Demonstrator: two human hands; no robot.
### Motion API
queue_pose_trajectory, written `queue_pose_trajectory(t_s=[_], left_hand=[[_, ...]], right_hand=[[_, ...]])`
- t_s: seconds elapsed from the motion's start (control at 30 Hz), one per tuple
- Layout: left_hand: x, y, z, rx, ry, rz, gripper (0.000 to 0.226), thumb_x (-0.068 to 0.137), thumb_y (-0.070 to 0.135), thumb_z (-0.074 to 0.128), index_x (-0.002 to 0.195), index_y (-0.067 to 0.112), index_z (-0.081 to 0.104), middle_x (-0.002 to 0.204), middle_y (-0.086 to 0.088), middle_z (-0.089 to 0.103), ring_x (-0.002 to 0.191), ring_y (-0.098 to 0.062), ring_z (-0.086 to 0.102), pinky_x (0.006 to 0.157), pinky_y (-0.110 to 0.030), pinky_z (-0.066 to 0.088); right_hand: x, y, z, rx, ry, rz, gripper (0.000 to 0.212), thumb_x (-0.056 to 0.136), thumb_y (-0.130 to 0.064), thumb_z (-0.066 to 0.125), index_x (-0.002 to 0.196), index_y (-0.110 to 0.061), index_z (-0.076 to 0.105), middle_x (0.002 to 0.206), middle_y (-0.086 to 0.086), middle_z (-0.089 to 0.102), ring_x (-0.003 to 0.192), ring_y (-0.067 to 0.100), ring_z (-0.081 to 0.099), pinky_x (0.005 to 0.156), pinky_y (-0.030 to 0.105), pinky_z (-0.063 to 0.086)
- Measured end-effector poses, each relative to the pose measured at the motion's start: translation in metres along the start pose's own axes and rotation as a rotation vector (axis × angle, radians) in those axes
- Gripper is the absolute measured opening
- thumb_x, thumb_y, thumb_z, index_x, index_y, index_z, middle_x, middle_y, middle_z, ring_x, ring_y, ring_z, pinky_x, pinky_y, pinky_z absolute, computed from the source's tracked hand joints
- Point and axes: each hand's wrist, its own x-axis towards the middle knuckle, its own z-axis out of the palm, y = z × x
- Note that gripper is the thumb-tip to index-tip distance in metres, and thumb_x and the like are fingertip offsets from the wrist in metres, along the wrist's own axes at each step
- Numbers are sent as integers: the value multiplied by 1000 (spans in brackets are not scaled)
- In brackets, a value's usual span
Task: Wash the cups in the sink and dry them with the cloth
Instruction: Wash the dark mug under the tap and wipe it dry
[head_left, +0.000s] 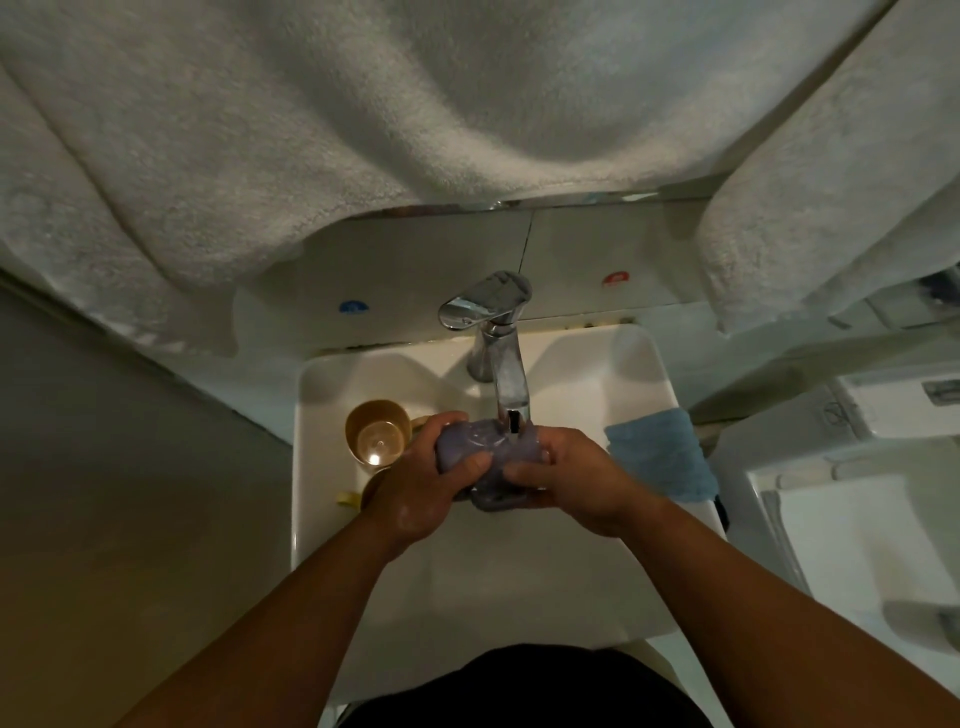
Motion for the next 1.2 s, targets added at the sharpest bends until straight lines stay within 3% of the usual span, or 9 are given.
queue_pose_trajectory(t_s=[0.23,0.33,0.43,0.53,0.63,0.77,0.93,1.1,1.2], left_hand=[[1,3,-9,38,23,37,45,97,28,64,139,28,47,126,-1,54,105,-13,61,68,-14,54],[1,3,-15,51,25,49,45,97,28,65,139,28,47,125,1,56,108,-11,60,75,-17,55],[4,1,-16,102,18,75,43,96,31,67,135,34,48,125,2,57,107,-11,60,77,-20,55],[5,0,-10,152,28,77,49,90,43,71,134,36,49,124,1,57,105,-11,61,81,-24,57],[6,-3,-4,208,67,84,61,78,58,65,134,38,49,126,1,58,109,-16,61,89,-36,58],[7,-5,-8,150,65,79,56,83,50,68,134,36,49,130,-2,57,111,-17,60,79,-25,57],[4,-5,-4,113,41,52,68,73,52,74,133,36,47,127,1,55,105,-15,62,80,-29,60],[4,-5,-5,220,43,56,85,54,55,89,126,37,49,120,6,59,102,-12,62,82,-35,60],[5,-1,1,265,79,90,78,60,72,73,127,39,51,122,6,60,105,-13,61,86,-33,57]], right_hand=[[5,0,3,-142,100,-35,13,100,-12,57,104,-6,68,107,14,72,97,28,72,85,44,61],[3,6,1,-22,13,-25,18,96,-2,60,114,-1,66,110,20,72,101,32,72,84,39,61],[2,6,1,-58,112,-47,15,92,-3,68,106,2,69,101,23,73,93,34,73,72,31,62],[6,9,6,-131,222,-60,10,80,-12,82,82,-12,72,79,7,75,77,22,74,71,36,64],[9,12,9,-264,269,-56,20,72,-25,90,82,-19,73,79,3,75,77,21,74,74,40,63],[8,12,-2,-86,151,-39,16,88,-9,73,98,3,71,95,22,73,90,34,74,80,42,63],[5,5,9,-170,295,-108,21,94,-21,69,80,-6,71,65,0,69,56,8,64,52,22,51],[2,6,8,-192,279,-98,34,104,-27,50,85,-9,72,72,7,69,58,12,62,54,25,50],[-1,8,6,-128,200,-149,14,99,-13,60,90,-6,68,70,-1,67,61,7,59,56,20,47]])
